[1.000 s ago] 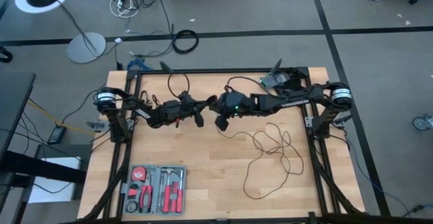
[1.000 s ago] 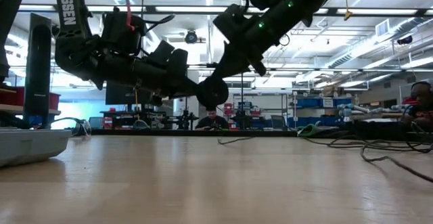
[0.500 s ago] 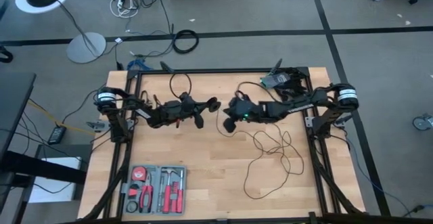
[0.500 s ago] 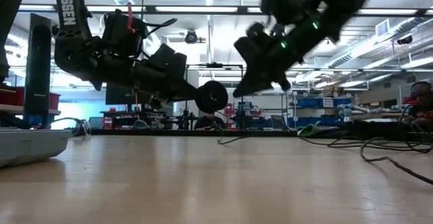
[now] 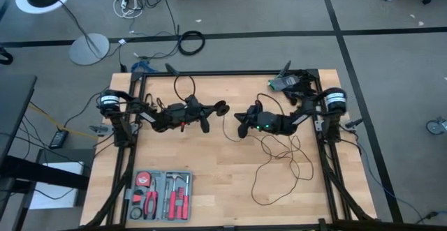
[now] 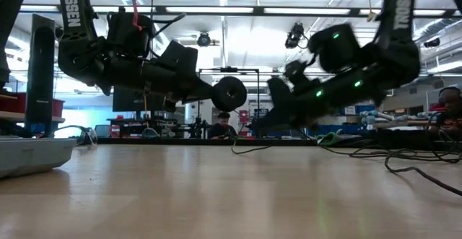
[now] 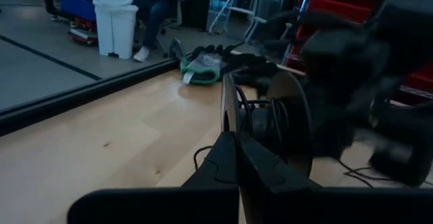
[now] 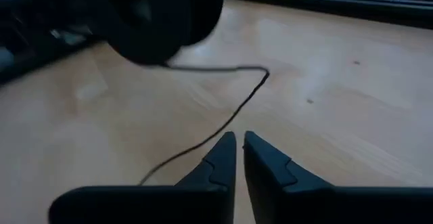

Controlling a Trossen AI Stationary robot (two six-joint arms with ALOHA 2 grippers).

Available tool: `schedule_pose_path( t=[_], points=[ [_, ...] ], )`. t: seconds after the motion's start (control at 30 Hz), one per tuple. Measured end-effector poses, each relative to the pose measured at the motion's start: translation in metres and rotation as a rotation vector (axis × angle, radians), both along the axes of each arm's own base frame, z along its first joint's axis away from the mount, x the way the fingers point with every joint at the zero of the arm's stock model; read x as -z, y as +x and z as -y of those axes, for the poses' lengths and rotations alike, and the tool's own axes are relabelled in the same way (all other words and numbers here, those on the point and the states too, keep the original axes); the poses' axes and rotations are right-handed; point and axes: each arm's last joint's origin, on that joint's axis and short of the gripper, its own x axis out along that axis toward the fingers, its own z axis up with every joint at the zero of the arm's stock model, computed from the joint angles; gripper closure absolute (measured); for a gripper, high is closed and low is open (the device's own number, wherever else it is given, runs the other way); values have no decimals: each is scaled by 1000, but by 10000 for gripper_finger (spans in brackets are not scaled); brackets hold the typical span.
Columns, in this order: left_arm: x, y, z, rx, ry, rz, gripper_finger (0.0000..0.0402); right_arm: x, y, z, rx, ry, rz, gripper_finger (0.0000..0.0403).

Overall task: Coil cords
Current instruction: Coil the black wire on the spool

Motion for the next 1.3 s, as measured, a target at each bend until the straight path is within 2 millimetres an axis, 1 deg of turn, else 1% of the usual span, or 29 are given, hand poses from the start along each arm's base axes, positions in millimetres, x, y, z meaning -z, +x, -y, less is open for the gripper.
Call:
schedule_pose_path(
  t=[0.1, 0.37, 0.47, 0.57, 0.63, 0.67, 0.73, 0.8, 0.83, 1.0, 1.07, 1.17, 1.3],
  points=[
    [0, 0, 0, 0, 0, 2, 401, 11, 14, 4, 4, -5, -19, 340],
    [-1, 0, 0, 17, -1, 7, 401, 22, 38, 9, -16, -1, -2, 265],
    [-2, 1, 0, 17, 1, 18, 401, 28, 45, 13, -27, -10, -15, 247],
    [-2, 1, 0, 18, 1, 19, 401, 30, 49, 17, -12, -40, -46, 240],
    [-2, 1, 0, 18, 0, 17, 401, 30, 48, 19, 12, -40, -77, 252],
    [-2, 1, 0, 18, 0, 17, 401, 30, 47, 21, 19, -39, -79, 266],
    [-1, 0, 0, 18, 0, 15, 401, 29, 47, 23, 10, -33, -77, 313],
    [-2, 1, 0, 18, 0, 15, 401, 30, 48, 24, -21, -22, -75, 372],
    [-2, 1, 0, 18, 0, 15, 401, 30, 48, 24, -31, -24, -80, 386],
    [-1, 1, 1, 24, 0, 9, 401, 27, 43, 24, 2, -14, -89, 400],
    [0, 1, 1, 35, -2, 2, 401, 21, 39, 24, 9, -18, -84, 401],
    [0, 1, 1, 43, -3, -4, 401, 5, 33, 23, 22, -30, -59, 401],
    [1, 1, 1, 44, -5, -13, 401, -7, 20, 24, 57, -32, -155, 402]
  ],
)
